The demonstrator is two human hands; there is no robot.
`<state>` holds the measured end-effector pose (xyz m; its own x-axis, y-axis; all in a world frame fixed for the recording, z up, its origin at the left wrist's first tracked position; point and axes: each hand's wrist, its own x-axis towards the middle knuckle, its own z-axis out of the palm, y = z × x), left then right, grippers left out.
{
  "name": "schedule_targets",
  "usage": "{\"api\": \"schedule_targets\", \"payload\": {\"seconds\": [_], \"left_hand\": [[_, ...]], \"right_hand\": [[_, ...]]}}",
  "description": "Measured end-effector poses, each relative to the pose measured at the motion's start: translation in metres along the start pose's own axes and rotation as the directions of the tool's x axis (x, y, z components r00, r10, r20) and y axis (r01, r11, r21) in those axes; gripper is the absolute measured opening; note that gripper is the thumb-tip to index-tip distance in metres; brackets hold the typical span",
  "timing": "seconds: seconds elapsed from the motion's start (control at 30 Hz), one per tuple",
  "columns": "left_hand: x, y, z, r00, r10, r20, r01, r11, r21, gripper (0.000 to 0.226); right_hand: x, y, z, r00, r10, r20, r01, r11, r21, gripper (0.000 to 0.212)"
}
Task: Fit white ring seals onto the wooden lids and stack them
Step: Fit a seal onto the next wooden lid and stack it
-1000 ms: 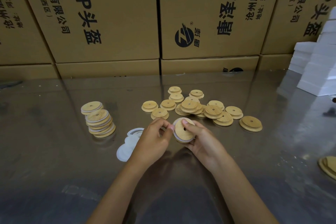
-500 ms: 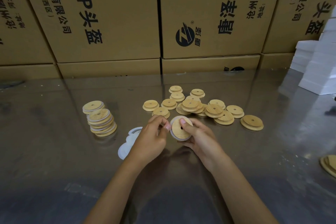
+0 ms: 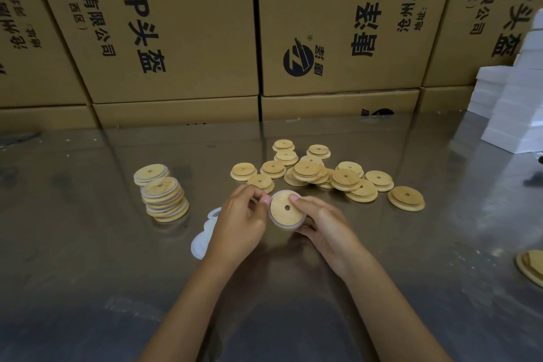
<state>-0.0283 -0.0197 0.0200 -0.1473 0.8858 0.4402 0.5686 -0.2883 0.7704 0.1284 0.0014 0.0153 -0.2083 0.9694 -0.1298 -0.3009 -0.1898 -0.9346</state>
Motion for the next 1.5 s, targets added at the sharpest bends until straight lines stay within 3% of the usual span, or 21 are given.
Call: {"api": "schedule_targets", "payload": {"seconds": [0.17,0.33,0.67,0.83,0.97,1.17,1.33,1.5], "left_hand": [[-0.001,0.004,0.0,0.999,0.001,0.046,0.003,0.996,-0.087,0.014],[-0.004,0.004,0.002,0.981,-0.01,0.193,0.021,0.998,-0.055,0.045],[-0.002,0.003,0.001,0.997,0.04,0.07,-0.039,0.999,-0.014,0.047],[0.0,-0.003,0.002,0.996,0.039,0.083,-0.044,0.998,0.054,0.064],[0.001,-0.007,0.003,0.999,0.017,0.051,-0.021,0.997,0.078,0.067],[0.014,-0.014,-0.017,0.964,-0.007,-0.264,0.043,0.991,0.128,0.07],[0.023,-0.03,-0.062,0.8,-0.114,-0.59,0.269,0.946,0.181,0.082],[0.023,-0.056,-0.093,0.736,-0.237,-0.635,0.403,0.906,0.129,0.079]], "right_hand": [[0.003,0.0,0.0,0.994,0.011,-0.106,-0.014,1.0,-0.026,0.033],[0.004,-0.002,0.001,0.99,0.059,-0.126,-0.059,0.998,0.0,0.024],[0.004,-0.001,0.002,0.996,0.026,-0.088,-0.032,0.997,-0.065,0.03],[0.004,0.001,0.005,0.993,0.041,-0.112,-0.053,0.993,-0.103,0.049],[0.0,0.001,0.009,0.999,0.027,-0.023,-0.031,0.981,-0.189,0.046],[-0.003,0.0,0.012,1.0,0.028,0.01,-0.025,0.969,-0.245,0.043],[-0.003,0.0,0.01,0.999,0.031,0.016,-0.026,0.967,-0.252,0.04],[-0.003,0.0,0.01,0.999,0.037,0.016,-0.032,0.966,-0.257,0.039]]}}
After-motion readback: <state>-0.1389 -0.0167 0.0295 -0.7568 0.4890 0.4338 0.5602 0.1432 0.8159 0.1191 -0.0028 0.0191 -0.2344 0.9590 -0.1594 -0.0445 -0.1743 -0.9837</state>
